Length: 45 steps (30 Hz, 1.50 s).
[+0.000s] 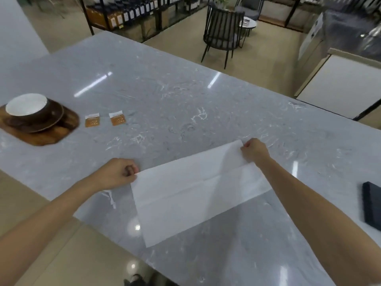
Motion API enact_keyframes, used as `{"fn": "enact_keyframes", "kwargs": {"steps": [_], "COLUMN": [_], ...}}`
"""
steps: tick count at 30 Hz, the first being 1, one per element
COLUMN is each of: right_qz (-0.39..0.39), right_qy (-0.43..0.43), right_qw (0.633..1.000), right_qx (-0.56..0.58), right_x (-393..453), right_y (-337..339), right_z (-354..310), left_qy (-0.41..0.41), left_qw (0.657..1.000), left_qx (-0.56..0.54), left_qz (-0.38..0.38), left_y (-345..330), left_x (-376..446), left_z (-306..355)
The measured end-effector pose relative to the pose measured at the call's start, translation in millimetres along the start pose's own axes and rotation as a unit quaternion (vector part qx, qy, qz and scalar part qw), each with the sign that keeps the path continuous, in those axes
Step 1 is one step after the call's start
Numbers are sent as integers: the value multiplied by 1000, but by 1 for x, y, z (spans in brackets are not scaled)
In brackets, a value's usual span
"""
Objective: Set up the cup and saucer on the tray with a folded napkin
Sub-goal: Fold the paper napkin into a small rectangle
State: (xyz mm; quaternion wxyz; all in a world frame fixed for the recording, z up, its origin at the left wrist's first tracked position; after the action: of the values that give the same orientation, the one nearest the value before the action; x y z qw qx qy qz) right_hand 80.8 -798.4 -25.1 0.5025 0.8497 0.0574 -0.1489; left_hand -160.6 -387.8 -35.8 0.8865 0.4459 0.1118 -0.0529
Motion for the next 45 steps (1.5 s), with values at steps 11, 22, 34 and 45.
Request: {"fn": "enact_keyframes", "kwargs": {"steps": [11,22,34,45], "right_qz": [30,-40,167,242], "right_qy": [53,239,235,273], "right_qw": [998,968,958,929], "right_qx": [20,69,-8,52], "right_x": [28,-213,-350,-414], "right_y": [-33,-127,-179,-160], "right_z": [-59,-40,-48,3], "left_qy": [-42,-151,-238,-288], "left_qw": [997,987,969,956], "left_qx": [-44,49,-54,-63], "left_qz": [52,-22,28,6], "left_y": [-22,-5,26,31], "left_x": [-47,-38,-57,-108], "left_z": [-8,2,36,34]}}
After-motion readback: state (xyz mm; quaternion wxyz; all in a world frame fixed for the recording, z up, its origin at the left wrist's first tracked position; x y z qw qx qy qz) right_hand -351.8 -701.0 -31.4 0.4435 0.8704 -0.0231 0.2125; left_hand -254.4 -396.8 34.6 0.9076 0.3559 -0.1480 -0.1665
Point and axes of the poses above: each hand's wrist, its own x-axis towards the middle knuckle, its own y-axis out of the back of the hand, z = x × y, the point moved 6 cm from there along x, towards the middle knuckle, and after that the axes turned 2 degrees about x, right-handed, at the moved point
